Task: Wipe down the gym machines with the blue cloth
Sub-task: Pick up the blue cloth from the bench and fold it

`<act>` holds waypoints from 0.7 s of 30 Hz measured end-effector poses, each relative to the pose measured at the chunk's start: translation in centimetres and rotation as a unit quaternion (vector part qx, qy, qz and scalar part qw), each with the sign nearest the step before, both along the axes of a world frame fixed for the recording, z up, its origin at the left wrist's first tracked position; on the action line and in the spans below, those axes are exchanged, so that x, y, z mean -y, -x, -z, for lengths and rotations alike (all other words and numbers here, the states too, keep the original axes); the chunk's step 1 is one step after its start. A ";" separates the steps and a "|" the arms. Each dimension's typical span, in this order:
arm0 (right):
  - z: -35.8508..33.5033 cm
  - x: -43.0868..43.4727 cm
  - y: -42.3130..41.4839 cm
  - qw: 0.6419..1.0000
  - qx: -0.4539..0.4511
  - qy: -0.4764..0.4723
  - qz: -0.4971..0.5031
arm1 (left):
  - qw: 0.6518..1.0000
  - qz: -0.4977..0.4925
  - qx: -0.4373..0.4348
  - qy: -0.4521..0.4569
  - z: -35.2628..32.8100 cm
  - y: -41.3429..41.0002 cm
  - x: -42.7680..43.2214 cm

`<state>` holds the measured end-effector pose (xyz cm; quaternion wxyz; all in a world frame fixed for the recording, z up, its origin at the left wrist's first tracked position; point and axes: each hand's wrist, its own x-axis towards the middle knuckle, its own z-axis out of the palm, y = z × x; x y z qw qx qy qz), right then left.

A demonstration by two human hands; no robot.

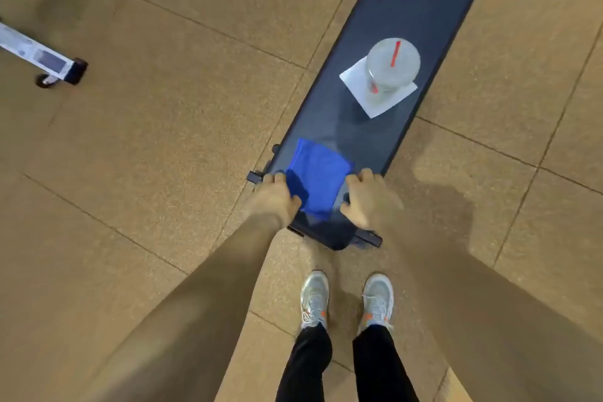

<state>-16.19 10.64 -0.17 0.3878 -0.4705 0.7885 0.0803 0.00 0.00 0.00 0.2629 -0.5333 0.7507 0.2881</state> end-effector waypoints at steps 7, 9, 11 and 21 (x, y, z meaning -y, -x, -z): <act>8.3 4.9 -0.2 0.988 -0.116 0.100 -0.014 | 0.993 -0.048 -0.044 0.097 7.5 0.5 0.8; 8.7 5.0 -0.3 0.987 -0.114 0.109 -0.008 | 0.992 -0.051 -0.071 0.089 7.4 0.7 0.6; 7.7 4.5 -0.3 0.992 -0.066 0.105 0.035 | 0.993 -0.055 -0.075 0.078 6.4 0.7 0.1; -8.5 -6.9 1.5 0.985 0.113 0.004 0.132 | 0.992 0.046 -0.102 -0.062 -10.3 2.6 -5.0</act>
